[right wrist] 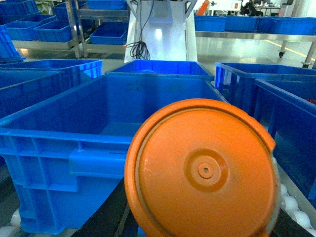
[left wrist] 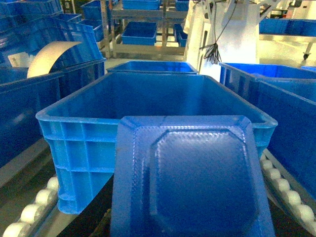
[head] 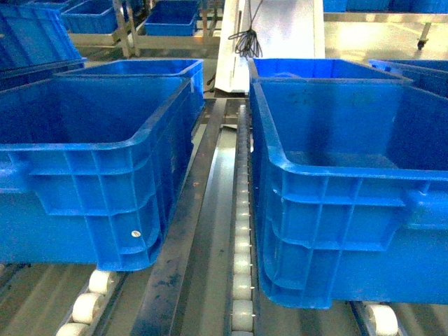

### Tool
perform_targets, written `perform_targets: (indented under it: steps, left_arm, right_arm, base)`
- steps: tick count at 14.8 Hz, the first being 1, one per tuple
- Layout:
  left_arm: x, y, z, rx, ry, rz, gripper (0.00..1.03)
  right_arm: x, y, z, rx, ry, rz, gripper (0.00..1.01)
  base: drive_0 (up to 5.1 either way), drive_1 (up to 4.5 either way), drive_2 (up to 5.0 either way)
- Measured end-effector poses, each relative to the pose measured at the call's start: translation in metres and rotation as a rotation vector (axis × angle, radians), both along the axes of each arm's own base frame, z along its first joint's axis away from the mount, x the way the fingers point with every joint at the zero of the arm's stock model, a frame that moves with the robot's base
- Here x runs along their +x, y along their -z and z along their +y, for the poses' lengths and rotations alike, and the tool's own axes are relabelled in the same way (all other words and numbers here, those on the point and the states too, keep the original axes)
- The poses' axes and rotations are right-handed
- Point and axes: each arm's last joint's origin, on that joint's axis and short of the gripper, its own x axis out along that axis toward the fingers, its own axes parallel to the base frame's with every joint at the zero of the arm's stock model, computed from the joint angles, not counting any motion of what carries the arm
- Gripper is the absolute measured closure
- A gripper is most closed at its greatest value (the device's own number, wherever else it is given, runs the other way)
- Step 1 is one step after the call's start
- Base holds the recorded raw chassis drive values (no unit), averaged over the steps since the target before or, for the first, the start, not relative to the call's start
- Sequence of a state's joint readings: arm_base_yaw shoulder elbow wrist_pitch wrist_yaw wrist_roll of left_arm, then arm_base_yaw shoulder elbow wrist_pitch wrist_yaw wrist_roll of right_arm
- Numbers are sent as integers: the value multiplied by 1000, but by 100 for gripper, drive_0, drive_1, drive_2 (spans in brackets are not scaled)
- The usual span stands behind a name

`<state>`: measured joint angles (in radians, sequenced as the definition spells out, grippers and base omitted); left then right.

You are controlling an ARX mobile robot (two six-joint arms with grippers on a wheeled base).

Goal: Sort blue parts and orange caps into right shelf containers

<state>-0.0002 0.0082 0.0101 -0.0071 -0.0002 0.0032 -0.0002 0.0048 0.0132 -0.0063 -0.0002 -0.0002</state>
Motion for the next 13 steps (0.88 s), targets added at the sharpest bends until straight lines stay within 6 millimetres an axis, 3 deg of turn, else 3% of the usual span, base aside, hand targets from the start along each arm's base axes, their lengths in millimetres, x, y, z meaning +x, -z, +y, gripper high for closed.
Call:
perform_targets:
  steps: [13]
  left_arm:
    - [0, 0, 0, 0, 0, 0, 59]
  right_arm:
    - [0, 0, 0, 0, 0, 0, 59]
  base:
    - [0, 0, 0]
